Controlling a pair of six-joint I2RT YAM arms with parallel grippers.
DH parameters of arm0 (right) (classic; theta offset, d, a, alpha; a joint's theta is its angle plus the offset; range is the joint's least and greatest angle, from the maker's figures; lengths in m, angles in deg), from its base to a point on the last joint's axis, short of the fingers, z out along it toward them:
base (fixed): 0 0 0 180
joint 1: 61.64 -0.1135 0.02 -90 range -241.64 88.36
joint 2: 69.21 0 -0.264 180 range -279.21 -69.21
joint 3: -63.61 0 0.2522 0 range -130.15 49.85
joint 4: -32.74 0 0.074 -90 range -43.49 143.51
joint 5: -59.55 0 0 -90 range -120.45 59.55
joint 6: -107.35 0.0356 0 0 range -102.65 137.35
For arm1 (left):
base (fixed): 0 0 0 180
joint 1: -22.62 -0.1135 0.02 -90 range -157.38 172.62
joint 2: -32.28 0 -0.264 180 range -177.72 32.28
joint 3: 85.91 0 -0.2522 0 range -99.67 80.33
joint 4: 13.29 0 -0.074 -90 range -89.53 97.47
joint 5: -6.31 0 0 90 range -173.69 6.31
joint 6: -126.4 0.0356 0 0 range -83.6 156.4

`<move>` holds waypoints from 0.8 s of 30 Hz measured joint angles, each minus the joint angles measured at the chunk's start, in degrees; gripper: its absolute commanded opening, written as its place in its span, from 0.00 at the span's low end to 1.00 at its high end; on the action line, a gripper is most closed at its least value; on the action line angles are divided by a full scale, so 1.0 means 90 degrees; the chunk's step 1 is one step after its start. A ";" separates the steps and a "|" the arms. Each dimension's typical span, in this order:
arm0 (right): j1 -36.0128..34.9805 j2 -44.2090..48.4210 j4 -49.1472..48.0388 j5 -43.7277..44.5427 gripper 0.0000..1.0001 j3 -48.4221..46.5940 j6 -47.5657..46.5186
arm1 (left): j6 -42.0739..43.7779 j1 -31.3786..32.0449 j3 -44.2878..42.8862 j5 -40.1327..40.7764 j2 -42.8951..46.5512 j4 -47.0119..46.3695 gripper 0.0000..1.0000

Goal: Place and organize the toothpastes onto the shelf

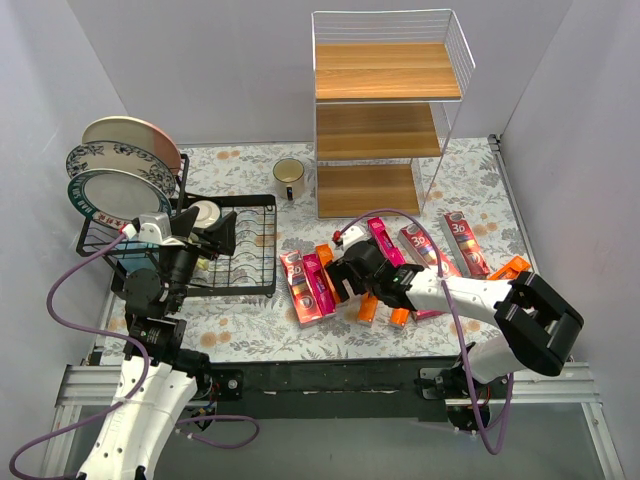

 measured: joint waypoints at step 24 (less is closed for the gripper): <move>0.0007 -0.0044 -0.0124 -0.0585 0.98 -0.0051 0.0083 | 0.0010 0.0000 0.0000 0.0002 -0.0022 0.0000 0.98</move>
